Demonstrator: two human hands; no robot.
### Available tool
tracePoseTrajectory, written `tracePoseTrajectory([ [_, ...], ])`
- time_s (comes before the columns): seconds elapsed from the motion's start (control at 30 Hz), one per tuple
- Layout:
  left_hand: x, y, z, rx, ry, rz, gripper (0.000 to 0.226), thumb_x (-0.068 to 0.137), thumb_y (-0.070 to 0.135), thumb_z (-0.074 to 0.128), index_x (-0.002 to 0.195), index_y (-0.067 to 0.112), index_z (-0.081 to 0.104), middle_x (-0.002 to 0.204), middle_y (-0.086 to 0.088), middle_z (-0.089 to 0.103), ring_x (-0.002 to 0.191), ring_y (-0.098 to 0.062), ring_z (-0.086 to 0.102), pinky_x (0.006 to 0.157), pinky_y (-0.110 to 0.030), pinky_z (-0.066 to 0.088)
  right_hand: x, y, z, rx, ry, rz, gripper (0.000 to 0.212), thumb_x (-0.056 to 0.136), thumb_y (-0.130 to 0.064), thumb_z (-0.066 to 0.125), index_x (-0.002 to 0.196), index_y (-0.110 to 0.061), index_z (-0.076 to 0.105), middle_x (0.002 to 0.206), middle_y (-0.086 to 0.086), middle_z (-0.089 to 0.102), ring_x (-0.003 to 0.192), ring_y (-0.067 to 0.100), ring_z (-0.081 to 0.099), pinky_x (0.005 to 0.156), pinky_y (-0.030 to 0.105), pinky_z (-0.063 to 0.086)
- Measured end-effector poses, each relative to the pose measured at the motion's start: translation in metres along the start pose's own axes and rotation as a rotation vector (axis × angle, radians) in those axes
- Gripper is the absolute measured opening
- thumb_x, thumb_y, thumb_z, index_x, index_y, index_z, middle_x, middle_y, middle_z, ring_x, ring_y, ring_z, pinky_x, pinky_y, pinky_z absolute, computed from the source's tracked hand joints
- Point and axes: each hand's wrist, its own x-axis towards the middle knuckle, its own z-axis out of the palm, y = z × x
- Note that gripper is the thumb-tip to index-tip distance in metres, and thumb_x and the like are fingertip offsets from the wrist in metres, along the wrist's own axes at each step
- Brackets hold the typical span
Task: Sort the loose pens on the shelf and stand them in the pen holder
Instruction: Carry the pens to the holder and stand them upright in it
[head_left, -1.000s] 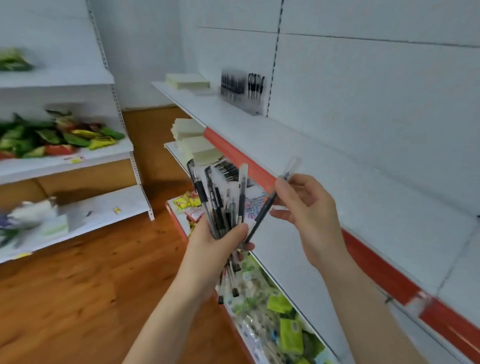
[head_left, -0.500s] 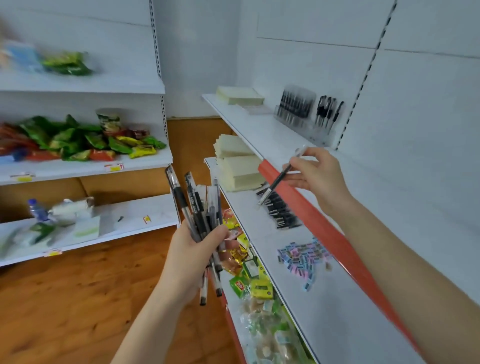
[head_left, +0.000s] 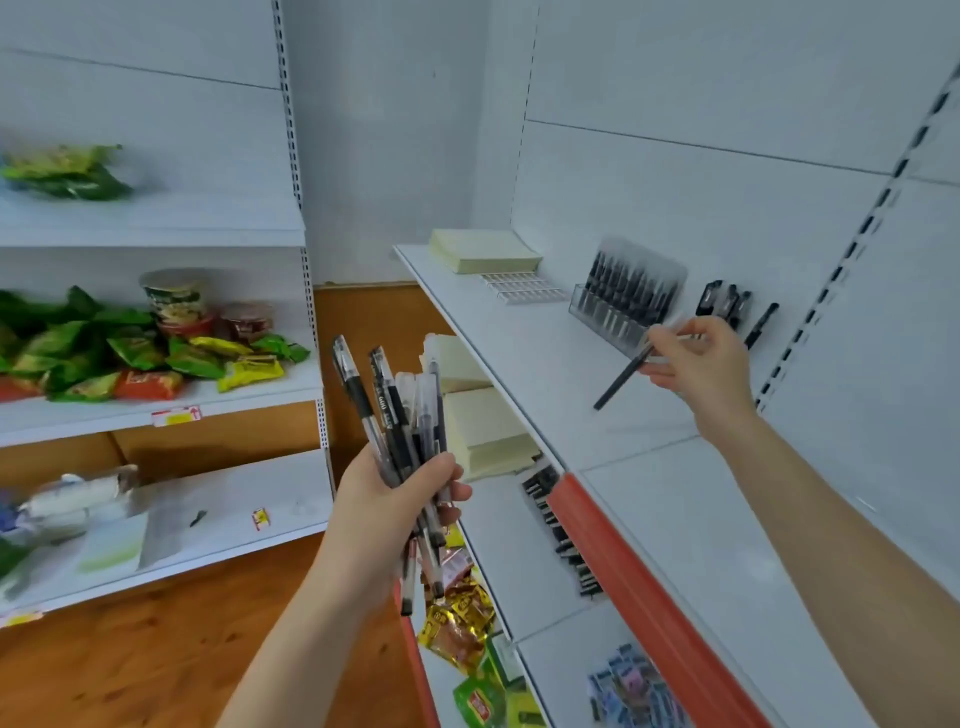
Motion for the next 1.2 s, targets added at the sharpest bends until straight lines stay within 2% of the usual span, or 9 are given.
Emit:
tracePoseTrajectory([
  [0.13, 0.070, 0.000, 0.000, -0.006, -0.105, -0.009, 0.020, 0.086, 0.011, 0.059, 0.105, 0.006, 0.058, 0.072, -0.006, 0.068, 0.063, -0.011, 0.068, 0.054, -0.019, 0.054, 0.037, 0.013, 0.017, -0.080, 0.119, -0.035, 0.015, 0.089, -0.021, 0.061, 0.093, -0.013, 0.048, 0.082, -0.004, 0.061, 0.066, 0.013, 0.065, 0.062, 0.024, 0.053],
  [0.3, 0.162, 0.006, -0.004, 0.011, -0.311, -0.024, 0.013, 0.087, 0.008, 0.058, 0.099, 0.011, 0.058, 0.079, -0.010, 0.067, 0.061, -0.010, 0.067, 0.055, -0.019, 0.055, 0.081, 0.022, 0.033, -0.178, 0.352, -0.068, 0.014, 0.089, -0.019, 0.060, 0.092, -0.012, 0.049, 0.093, 0.010, 0.063, 0.074, 0.023, 0.065, 0.060, 0.020, 0.056],
  [0.47, 0.237, 0.016, 0.005, -0.003, -0.501, -0.054, 0.008, 0.086, 0.005, 0.058, 0.094, 0.006, 0.058, 0.076, -0.010, 0.066, 0.057, -0.009, 0.066, 0.053, -0.019, 0.054, 0.105, 0.023, 0.038, -0.252, 0.560, -0.049, 0.011, 0.088, -0.021, 0.061, 0.087, -0.017, 0.051, 0.086, 0.009, 0.065, 0.059, 0.005, 0.063, 0.073, 0.039, 0.056],
  [0.53, 0.256, 0.015, 0.015, -0.021, -0.564, -0.079, 0.013, 0.086, 0.004, 0.059, 0.099, 0.003, 0.056, 0.078, -0.011, 0.065, 0.058, -0.010, 0.066, 0.054, -0.020, 0.054, 0.112, 0.023, 0.041, -0.277, 0.615, -0.052, 0.015, 0.087, -0.021, 0.060, 0.080, -0.025, 0.048, 0.079, 0.004, 0.063, 0.066, 0.014, 0.065, 0.078, 0.046, 0.055],
  [0.6, 0.270, 0.012, 0.025, -0.033, -0.617, -0.103, 0.010, 0.086, 0.003, 0.059, 0.096, 0.003, 0.057, 0.077, -0.011, 0.065, 0.057, -0.010, 0.065, 0.054, -0.022, 0.054, 0.121, 0.021, 0.044, -0.312, 0.657, -0.059, 0.014, 0.087, -0.019, 0.060, 0.083, -0.021, 0.047, 0.074, 0.001, 0.061, 0.071, 0.022, 0.064, 0.080, 0.048, 0.054],
  [0.67, 0.282, 0.008, 0.035, -0.034, -0.658, -0.125, 0.005, 0.086, 0.003, 0.059, 0.091, 0.005, 0.058, 0.075, -0.010, 0.065, 0.056, -0.010, 0.065, 0.053, -0.022, 0.054, 0.134, 0.019, 0.047, -0.349, 0.683, -0.059, 0.013, 0.087, -0.017, 0.059, 0.087, -0.015, 0.046, 0.071, -0.002, 0.059, 0.074, 0.024, 0.063, 0.079, 0.047, 0.054],
  [0.77, 0.298, 0.001, 0.053, -0.032, -0.692, -0.146, 0.006, 0.086, 0.005, 0.060, 0.091, 0.005, 0.058, 0.075, -0.008, 0.066, 0.057, -0.010, 0.066, 0.052, -0.020, 0.054, 0.153, 0.022, 0.049, -0.400, 0.674, -0.053, 0.013, 0.088, -0.017, 0.058, 0.087, -0.016, 0.046, 0.072, -0.004, 0.060, 0.080, 0.028, 0.065, 0.081, 0.047, 0.053],
  [0.93, 0.319, -0.004, 0.082, -0.036, -0.697, -0.158, 0.009, 0.085, 0.005, 0.061, 0.093, 0.002, 0.058, 0.074, -0.008, 0.067, 0.056, -0.009, 0.066, 0.052, -0.020, 0.054, 0.176, 0.032, 0.049, -0.505, 0.617, -0.083, 0.013, 0.090, -0.019, 0.057, 0.090, -0.013, 0.045, 0.084, 0.010, 0.061, 0.085, 0.032, 0.064, 0.081, 0.045, 0.053],
  [1.2, 0.343, -0.013, 0.114, -0.073, -0.763, -0.190, 0.004, 0.084, 0.004, 0.061, 0.087, 0.006, 0.060, 0.071, -0.005, 0.069, 0.057, -0.010, 0.067, 0.051, -0.021, 0.054, 0.191, 0.031, 0.038, -0.600, 0.624, -0.074, 0.012, 0.090, -0.018, 0.056, 0.085, -0.015, 0.045, 0.070, -0.003, 0.054, 0.081, 0.031, 0.063, 0.081, 0.048, 0.052],
])
